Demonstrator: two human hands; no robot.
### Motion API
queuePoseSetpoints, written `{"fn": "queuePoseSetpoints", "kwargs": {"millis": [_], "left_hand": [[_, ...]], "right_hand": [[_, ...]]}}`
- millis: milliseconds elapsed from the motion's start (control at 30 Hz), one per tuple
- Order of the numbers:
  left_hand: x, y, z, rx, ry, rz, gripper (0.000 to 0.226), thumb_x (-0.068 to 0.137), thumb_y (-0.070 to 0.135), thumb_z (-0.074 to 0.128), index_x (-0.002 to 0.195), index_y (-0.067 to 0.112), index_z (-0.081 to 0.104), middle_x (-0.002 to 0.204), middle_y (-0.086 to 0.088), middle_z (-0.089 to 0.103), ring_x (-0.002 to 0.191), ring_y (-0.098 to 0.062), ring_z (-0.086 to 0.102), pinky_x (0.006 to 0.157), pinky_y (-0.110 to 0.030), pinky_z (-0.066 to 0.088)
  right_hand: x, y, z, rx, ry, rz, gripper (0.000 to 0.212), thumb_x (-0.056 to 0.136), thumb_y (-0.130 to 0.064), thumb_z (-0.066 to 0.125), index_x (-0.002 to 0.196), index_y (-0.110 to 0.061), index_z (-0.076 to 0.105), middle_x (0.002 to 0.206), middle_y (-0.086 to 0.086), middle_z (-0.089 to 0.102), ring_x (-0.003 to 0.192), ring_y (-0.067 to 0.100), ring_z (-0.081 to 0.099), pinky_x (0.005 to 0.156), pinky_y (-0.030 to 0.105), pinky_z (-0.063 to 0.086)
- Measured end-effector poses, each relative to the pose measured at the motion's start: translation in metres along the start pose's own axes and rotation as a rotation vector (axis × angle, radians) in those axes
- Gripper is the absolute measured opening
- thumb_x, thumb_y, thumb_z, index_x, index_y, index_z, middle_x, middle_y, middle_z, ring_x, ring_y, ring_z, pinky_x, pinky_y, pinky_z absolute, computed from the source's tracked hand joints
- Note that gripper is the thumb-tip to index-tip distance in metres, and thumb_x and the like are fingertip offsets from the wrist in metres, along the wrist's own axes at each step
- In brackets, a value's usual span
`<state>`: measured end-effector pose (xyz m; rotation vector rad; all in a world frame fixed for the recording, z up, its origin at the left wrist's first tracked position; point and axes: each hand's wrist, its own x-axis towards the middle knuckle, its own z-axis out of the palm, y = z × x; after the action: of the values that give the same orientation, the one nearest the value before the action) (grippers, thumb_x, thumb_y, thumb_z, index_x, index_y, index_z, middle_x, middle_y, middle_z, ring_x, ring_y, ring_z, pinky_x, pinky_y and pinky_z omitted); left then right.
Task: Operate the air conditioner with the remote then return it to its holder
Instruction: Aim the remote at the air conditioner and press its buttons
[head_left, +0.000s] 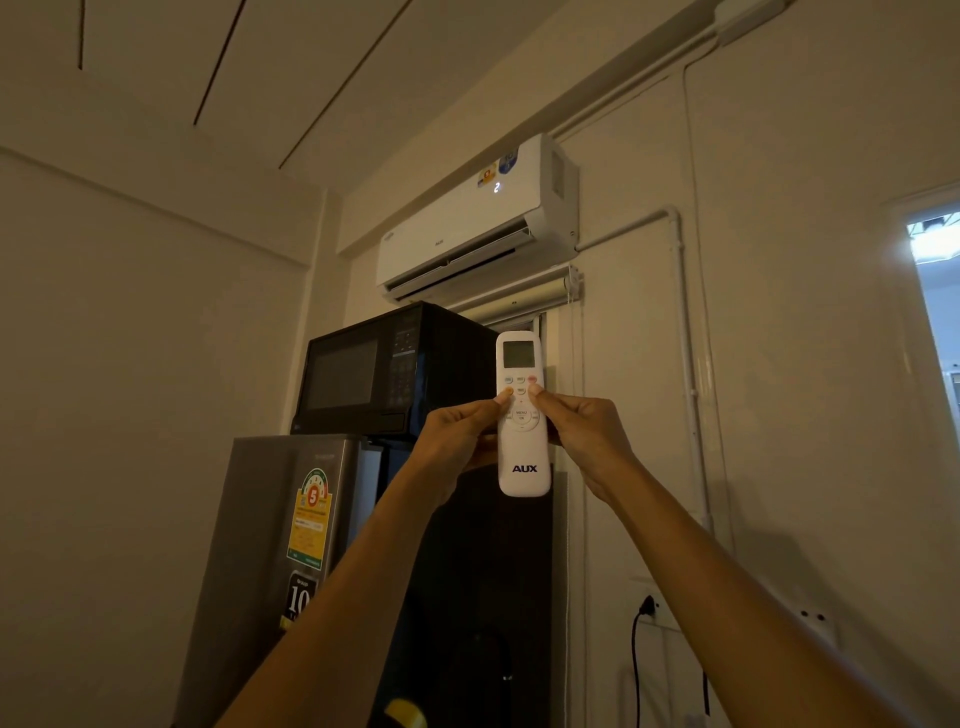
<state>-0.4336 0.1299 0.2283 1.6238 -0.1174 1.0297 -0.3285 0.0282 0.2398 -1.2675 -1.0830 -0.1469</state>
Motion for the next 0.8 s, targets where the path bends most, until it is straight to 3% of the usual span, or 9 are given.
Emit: {"fn": "queuePoseSetpoints", "kwargs": {"millis": [233,500,800], "left_hand": [[-0.001,-0.001,0.001,-0.004,-0.003,-0.004,0.016,0.089,0.029,0.054,0.089,0.018,0.065,0.091,-0.003,0.07,0.082,-0.016,0.069,0.068,-0.027,0.055],[-0.009,-0.008,0.005,-0.011,-0.01,-0.016,0.015,0.088,0.029,0.054,0.089,0.019,0.066,0.092,-0.003,0.07,0.083,-0.016,0.069,0.069,-0.028,0.056],[-0.043,-0.026,0.01,-0.021,-0.06,-0.012,0.018,0.089,0.028,0.053,0.098,0.02,0.067,0.097,-0.002,0.072,0.088,-0.015,0.071,0.069,-0.026,0.058]], "right_hand": [[0.003,0.004,-0.001,-0.006,0.015,0.004,0.039,0.084,-0.036,0.059,0.109,-0.007,0.064,0.11,0.013,0.07,0.092,0.028,0.069,0.083,0.037,0.055],[-0.008,0.01,-0.004,0.012,0.004,-0.032,0.035,0.084,-0.033,0.06,0.109,-0.009,0.064,0.108,0.009,0.07,0.082,0.019,0.067,0.063,0.019,0.052],[-0.05,0.026,-0.015,-0.026,0.009,-0.094,0.03,0.084,-0.033,0.059,0.106,-0.015,0.066,0.096,-0.003,0.068,0.077,0.011,0.067,0.062,0.018,0.052]]}}
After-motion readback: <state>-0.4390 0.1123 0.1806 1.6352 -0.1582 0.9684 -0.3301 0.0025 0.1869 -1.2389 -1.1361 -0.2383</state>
